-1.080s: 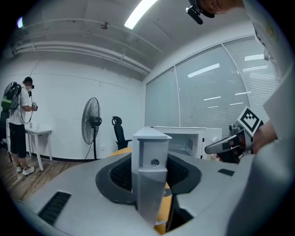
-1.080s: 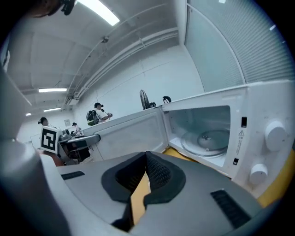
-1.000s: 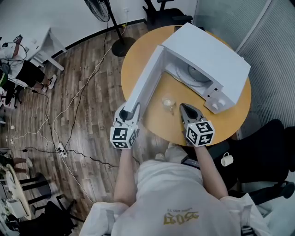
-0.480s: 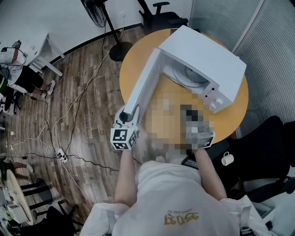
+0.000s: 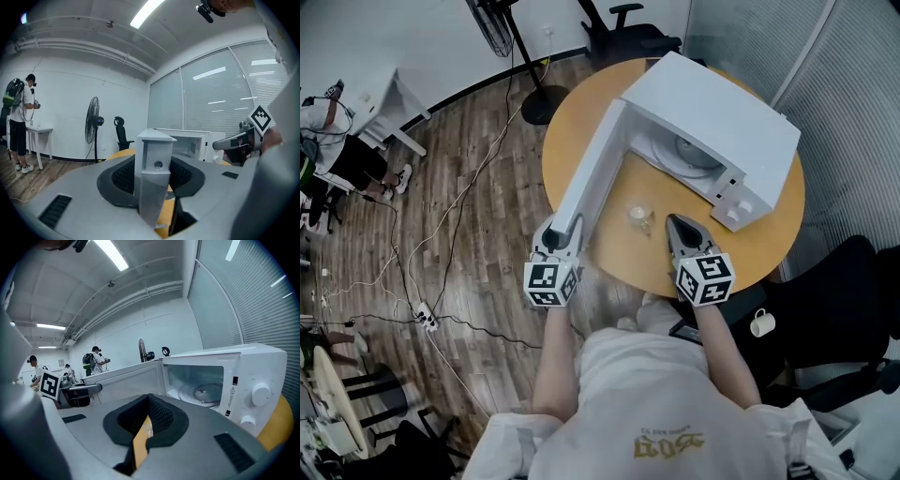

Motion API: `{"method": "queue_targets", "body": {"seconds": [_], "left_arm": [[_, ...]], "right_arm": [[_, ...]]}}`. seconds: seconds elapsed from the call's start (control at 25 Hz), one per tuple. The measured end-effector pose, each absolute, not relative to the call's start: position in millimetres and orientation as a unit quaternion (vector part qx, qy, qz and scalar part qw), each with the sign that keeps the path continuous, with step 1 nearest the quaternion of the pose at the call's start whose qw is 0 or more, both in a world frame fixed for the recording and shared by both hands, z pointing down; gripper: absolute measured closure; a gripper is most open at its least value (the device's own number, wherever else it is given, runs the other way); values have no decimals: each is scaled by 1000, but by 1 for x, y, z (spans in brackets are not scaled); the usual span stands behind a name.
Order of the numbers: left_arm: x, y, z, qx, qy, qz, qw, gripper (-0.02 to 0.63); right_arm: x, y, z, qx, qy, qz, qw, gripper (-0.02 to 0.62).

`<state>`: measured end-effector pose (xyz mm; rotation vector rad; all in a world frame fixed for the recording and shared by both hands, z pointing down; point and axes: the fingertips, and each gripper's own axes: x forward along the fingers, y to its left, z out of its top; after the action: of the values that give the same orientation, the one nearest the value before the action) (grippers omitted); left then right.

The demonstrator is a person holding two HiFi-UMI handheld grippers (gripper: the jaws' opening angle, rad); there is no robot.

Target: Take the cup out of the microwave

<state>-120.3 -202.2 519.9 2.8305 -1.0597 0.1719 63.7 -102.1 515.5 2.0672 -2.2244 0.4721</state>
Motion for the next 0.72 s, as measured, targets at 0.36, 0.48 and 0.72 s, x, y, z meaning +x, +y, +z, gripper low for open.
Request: {"method": "queue_targets", "body": {"seconds": [0.36,0.48,0.72], "left_arm": [[-120,-201,520,933,-351,57,59,430],[-119,-200,520,933,-352,57,58,430],[-120,-200,520,932,-353,56,60,430]], "right_arm": [[68,-98,519,674,-720,162,30,583],[70,-95,521,675,-719,163,33,583],[71,-93,521,675,-717,171,23,583]]}}
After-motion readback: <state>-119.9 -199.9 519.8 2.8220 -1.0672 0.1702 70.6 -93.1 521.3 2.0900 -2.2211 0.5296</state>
